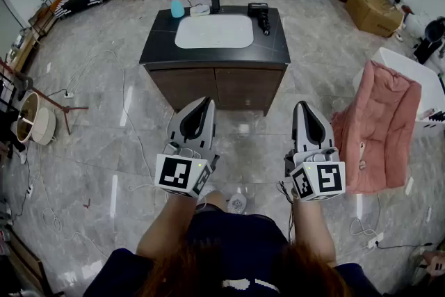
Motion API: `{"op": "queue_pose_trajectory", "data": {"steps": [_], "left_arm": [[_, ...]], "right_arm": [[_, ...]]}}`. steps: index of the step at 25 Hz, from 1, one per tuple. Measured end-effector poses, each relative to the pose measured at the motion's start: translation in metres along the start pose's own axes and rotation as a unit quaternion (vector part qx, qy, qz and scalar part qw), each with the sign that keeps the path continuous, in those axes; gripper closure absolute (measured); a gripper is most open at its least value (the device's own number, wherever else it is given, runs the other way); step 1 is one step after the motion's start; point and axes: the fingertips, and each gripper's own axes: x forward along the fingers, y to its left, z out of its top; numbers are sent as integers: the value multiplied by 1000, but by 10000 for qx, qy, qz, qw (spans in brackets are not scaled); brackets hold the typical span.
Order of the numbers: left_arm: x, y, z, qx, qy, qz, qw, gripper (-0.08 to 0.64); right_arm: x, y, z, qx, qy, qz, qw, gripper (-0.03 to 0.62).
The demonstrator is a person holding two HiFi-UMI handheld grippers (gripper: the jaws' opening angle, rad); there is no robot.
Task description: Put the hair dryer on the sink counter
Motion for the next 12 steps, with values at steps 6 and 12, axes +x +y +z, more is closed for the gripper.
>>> {"op": "queue_pose_trajectory", "data": {"steps": [6, 12], "left_arm": [[7, 4, -3, 1, 19, 4, 10000, 537], [34, 19, -12, -85, 20, 33, 10000, 537]], "right_arm": [[7, -7, 2, 123, -108, -80, 9998, 577], [33, -19, -7, 161, -18, -61, 9998, 577]]}}
